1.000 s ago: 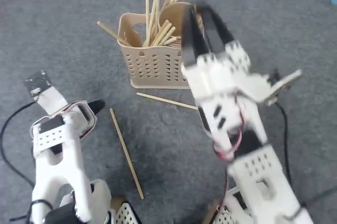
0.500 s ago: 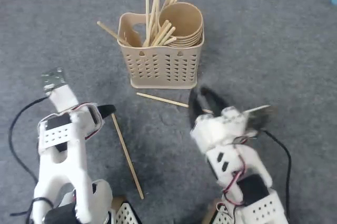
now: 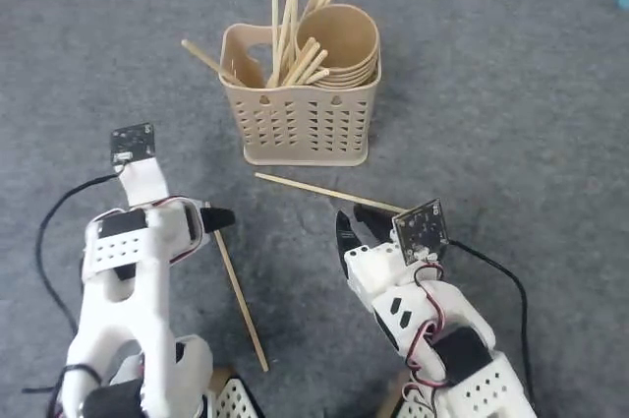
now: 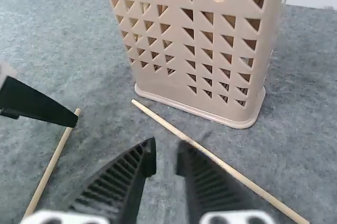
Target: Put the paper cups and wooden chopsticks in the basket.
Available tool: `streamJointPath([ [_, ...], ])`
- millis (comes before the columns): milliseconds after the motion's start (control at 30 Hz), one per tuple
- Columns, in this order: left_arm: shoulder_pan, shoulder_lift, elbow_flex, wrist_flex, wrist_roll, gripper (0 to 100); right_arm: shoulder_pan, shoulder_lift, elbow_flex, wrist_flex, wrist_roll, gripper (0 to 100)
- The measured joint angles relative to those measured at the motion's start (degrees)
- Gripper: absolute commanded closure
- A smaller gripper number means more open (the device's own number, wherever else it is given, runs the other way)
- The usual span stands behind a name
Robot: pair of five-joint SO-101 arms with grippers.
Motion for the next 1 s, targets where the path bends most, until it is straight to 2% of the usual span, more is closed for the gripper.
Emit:
streamJointPath([
  [267, 0.18, 14.07, -8.79, 3.34, 0.7, 64, -0.26, 0.0, 0.0, 0.0, 0.0, 96.9],
  [567, 0.35, 33.32, -25.32, 10.81, 0.79, 87, -0.18, 0.0, 0.0, 0.0, 0.0, 96.9],
  [733, 1.58, 37.01, -30.59, 12.66, 0.7, 92, -0.18, 0.0, 0.0, 0.0, 0.0, 96.6],
  [1000, 3.52, 37.63, -31.47, 12.92, 0.88, 98, -0.26, 0.0, 0.0, 0.0, 0.0, 96.5],
])
